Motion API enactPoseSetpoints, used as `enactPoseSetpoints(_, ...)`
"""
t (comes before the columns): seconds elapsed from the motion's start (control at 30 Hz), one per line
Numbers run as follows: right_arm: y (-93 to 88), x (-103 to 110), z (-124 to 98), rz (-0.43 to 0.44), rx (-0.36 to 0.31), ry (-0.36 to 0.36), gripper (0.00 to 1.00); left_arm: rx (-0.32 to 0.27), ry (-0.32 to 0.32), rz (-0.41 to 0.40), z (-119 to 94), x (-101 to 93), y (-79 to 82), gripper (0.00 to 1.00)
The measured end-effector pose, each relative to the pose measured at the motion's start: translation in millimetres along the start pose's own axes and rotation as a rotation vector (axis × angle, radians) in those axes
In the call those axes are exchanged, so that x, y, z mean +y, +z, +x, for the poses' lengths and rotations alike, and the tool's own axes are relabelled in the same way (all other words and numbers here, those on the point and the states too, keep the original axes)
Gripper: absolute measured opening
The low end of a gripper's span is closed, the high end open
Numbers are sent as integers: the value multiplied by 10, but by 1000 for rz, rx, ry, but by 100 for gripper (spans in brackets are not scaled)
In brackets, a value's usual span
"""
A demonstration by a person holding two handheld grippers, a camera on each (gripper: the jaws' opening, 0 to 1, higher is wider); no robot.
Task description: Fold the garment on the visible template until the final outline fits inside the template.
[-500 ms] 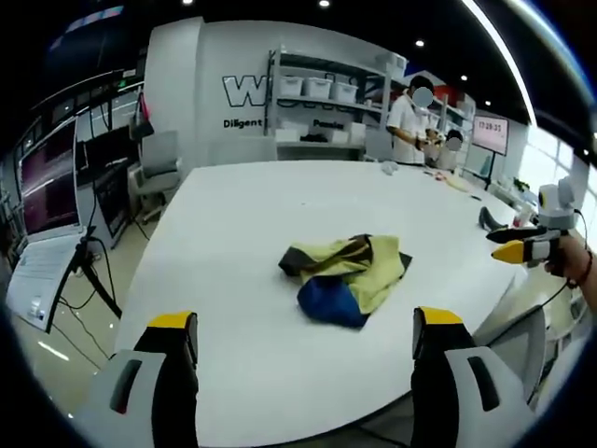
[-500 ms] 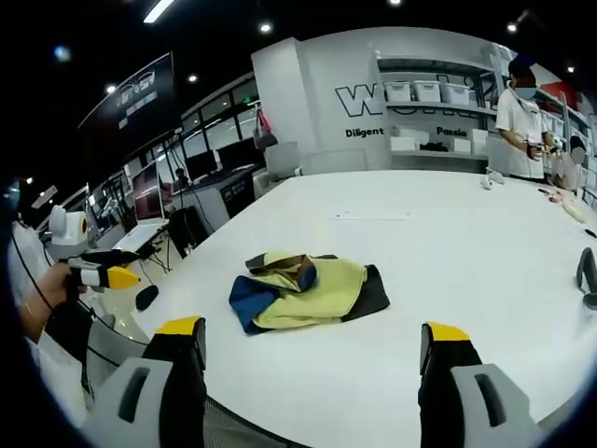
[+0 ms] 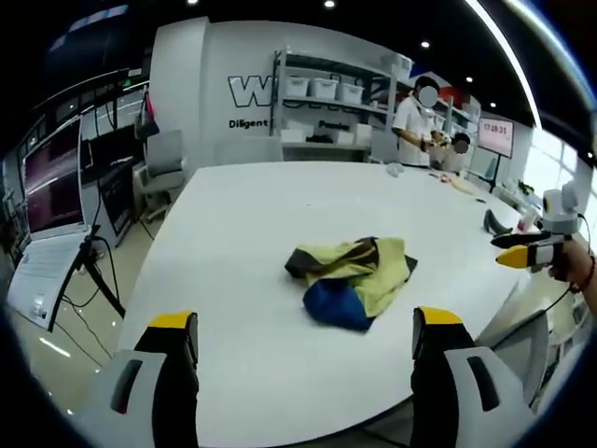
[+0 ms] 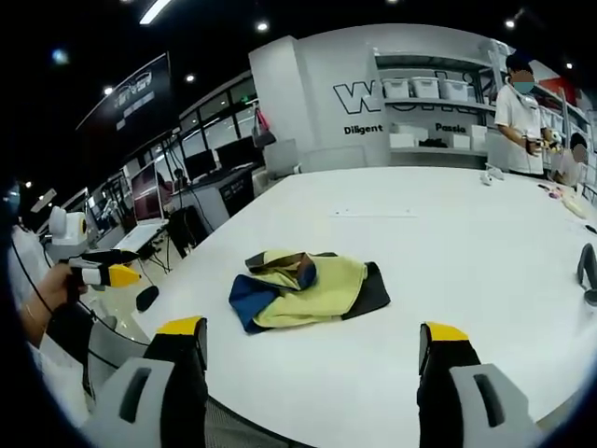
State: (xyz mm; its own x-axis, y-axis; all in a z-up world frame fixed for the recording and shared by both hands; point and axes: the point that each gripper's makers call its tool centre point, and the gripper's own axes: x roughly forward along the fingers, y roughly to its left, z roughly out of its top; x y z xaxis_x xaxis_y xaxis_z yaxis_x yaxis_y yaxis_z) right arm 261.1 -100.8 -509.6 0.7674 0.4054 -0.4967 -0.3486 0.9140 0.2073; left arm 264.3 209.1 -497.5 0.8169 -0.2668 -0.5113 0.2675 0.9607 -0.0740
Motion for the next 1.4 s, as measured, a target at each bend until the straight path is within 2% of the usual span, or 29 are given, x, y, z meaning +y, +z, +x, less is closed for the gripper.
enactPoseSetpoints(0.8, 1, 13, 24, -9, -2, 4, 91, 11, 6, 3, -20, 0, -33, 89)
enactPoseSetpoints(1.2, 42, 46, 72, -39, -21, 6, 90, 21, -6, 10, 37, 15, -27, 87)
enactPoseSetpoints(1.4, 31, 67, 101, -57, -5, 9, 91, 16, -10, 10, 49, 4, -12, 88)
